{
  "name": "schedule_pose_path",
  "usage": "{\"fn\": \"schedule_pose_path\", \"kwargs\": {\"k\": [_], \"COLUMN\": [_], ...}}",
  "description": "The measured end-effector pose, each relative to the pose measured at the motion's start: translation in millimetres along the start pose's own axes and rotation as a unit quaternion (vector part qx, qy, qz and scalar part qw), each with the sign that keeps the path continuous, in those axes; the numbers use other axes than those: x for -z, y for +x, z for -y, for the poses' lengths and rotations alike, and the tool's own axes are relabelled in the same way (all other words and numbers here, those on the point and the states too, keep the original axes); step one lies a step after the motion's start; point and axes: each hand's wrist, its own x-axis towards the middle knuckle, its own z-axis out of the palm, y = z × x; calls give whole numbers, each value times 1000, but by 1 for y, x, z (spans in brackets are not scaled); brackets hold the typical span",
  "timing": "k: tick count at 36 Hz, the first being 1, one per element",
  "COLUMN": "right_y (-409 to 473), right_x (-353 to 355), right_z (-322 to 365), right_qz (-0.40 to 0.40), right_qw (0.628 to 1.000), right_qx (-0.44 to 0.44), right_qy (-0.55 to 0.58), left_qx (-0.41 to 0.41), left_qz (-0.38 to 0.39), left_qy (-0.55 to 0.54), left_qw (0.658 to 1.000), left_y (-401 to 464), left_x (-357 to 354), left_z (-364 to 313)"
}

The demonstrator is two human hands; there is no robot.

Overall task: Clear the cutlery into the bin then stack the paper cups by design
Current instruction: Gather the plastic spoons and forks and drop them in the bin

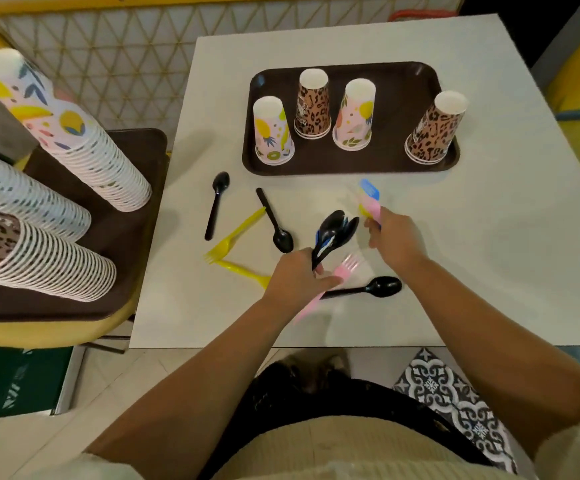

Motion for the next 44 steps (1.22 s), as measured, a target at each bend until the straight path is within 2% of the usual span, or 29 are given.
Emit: {"fn": "schedule_pose_path", "kwargs": {"k": [10,18,27,32,36,40,44], "right_y": [-28,-53,-62,-59,-49,-35,-12], "right_x": [15,21,18,10,-1,-13,-28], "right_z": [-18,-24,-15,-2,27,63,89], "right_qz": [-34,-86,-130,-118,-58,-40,17], "right_qw": [994,980,953,977,991,998,995], "right_qx": [-92,-155,-197,-163,-122,-28,93], "right_qy": [54,94,191,66,8,27,-34], "left_qx": [-45,-77,-104,-97,-79,-53,-39], "left_qz": [95,123,98,42,1,-14,-71], "left_qy": [148,207,170,108,32,-44,-10], "left_qw": [983,967,975,989,996,997,997], "left_y": [-1,1,6,9,12,15,23], "left_x": [-18,-21,5,36,64,89,106], "left_z": [-10,-17,-11,-3,13,32,52]}}
